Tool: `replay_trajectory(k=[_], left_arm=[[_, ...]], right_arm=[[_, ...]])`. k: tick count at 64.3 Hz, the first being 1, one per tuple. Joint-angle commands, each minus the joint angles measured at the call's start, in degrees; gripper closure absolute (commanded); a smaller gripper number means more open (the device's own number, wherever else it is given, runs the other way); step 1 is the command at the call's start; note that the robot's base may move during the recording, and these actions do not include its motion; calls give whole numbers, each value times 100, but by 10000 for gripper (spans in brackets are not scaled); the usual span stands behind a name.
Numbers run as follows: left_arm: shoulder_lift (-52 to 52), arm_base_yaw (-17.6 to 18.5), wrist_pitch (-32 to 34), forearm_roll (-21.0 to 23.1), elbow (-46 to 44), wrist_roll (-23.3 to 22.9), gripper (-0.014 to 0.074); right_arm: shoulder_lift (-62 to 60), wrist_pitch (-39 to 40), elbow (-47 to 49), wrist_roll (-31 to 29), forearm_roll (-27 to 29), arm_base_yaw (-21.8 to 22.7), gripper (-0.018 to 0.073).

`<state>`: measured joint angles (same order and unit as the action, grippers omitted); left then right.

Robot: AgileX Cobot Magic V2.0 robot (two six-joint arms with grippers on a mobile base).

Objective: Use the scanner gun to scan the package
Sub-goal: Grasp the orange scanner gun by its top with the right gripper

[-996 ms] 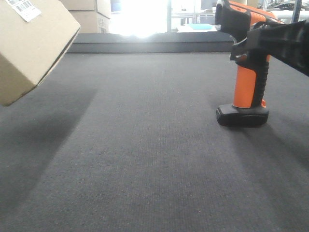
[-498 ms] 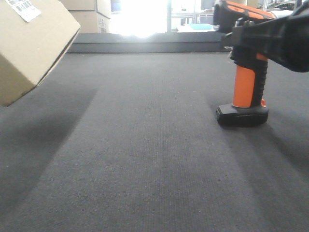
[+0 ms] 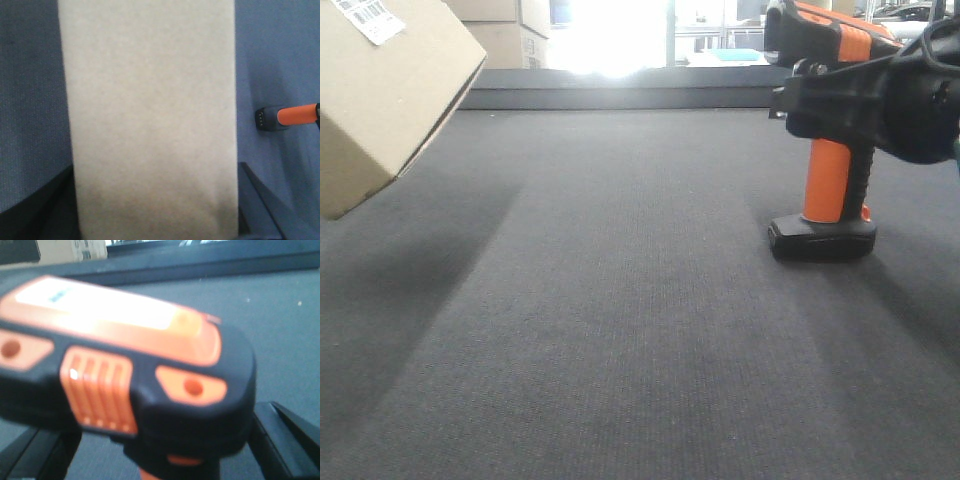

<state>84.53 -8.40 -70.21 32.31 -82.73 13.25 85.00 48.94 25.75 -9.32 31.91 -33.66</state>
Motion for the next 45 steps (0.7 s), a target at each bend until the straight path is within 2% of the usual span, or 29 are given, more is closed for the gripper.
replay_trajectory(k=[1, 9, 40, 45], left_arm=[[-56, 5, 25, 74, -11, -31, 707], [-56, 5, 25, 74, -11, -31, 707], [-56, 5, 25, 75, -11, -31, 707], [-56, 5, 25, 75, -11, -31, 707]], right_arm=[[7, 262, 57, 39, 71, -6, -9], [44, 290, 94, 49, 253, -6, -9], [409, 330, 413, 241, 252, -6, -9], [409, 309, 425, 241, 265, -6, 14]])
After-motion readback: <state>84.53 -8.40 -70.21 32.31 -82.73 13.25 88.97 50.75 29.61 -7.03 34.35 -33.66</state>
